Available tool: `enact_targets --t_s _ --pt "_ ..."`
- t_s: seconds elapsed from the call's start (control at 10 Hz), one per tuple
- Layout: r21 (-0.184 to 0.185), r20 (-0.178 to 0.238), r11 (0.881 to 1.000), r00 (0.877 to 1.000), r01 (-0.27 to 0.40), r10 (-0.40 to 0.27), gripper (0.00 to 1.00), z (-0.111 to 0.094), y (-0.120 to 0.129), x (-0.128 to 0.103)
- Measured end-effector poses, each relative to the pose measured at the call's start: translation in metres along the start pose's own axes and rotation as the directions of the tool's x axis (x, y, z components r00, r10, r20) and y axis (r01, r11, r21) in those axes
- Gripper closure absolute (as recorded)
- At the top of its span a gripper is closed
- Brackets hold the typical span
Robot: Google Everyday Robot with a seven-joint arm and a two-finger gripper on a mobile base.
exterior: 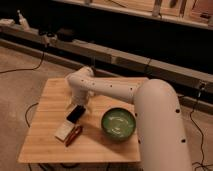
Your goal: Place the eraser on the white sponge
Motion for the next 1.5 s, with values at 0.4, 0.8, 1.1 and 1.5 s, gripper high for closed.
enact_targets --t_s 0.4,0.8,1.1,1.5 --pt "-0.004 -0.021 0.999 0.998 0.052 -0.052 0.36 0.022 -0.014 0.006" --pt "-0.025 -0.027 0.997 0.996 0.079 -0.080 0.76 0.019 -0.021 0.004" --pt "-0.001 -0.022 0.999 0.998 0.052 -0.052 1.00 -0.008 -0.033 -0.001" --pt "0.164 -0.068 0.986 0.998 0.025 -0.013 1.00 -0.079 -0.063 -0.006"
